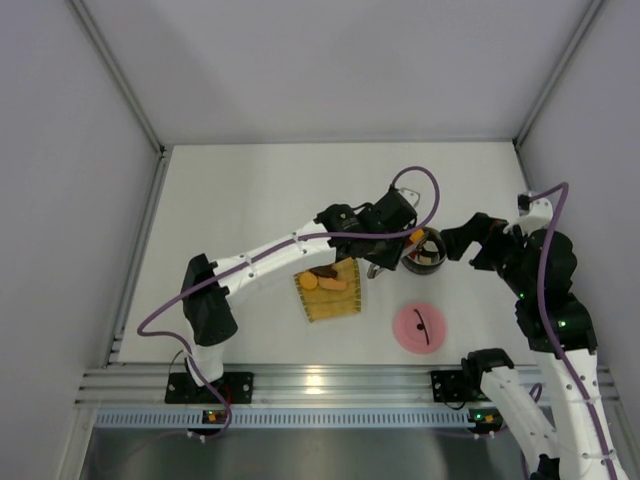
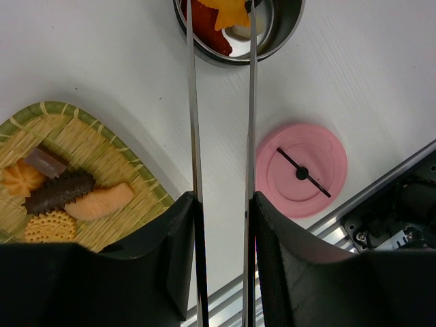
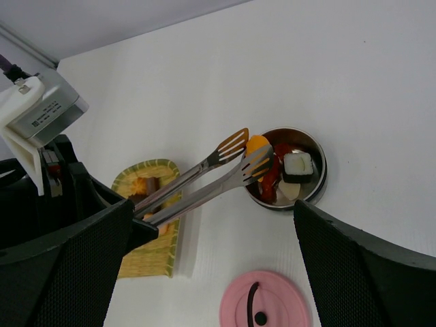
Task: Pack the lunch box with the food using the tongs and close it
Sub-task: Place the fake food in the packing box.
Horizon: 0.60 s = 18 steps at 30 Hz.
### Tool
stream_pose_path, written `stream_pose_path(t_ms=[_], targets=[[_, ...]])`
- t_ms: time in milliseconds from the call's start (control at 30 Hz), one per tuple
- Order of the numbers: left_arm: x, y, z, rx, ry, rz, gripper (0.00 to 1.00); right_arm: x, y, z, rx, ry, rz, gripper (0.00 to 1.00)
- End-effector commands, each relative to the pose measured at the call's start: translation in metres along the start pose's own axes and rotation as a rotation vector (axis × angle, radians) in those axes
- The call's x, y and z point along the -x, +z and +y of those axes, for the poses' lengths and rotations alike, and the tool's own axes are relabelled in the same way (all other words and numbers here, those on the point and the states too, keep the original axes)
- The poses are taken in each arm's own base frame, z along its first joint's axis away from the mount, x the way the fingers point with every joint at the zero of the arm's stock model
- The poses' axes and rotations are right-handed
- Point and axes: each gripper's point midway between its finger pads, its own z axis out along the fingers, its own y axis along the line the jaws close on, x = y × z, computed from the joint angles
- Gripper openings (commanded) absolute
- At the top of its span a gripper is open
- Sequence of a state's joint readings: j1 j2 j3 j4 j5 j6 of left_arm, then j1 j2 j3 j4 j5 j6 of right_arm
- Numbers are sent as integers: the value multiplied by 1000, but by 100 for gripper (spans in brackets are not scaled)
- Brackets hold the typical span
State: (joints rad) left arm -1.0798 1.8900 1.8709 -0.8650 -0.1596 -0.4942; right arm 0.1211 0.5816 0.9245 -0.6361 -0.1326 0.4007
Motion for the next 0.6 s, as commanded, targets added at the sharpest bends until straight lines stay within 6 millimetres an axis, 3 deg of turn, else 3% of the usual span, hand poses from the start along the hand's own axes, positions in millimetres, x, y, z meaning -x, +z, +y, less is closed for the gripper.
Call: stream_pose_path(t_ms=[0, 567], targets=[[9, 3, 3, 6, 2, -51, 40, 8, -6, 1, 2, -9, -33, 99], [7, 6, 1, -16, 12, -49, 50, 7, -6, 0, -2, -10, -33, 100]])
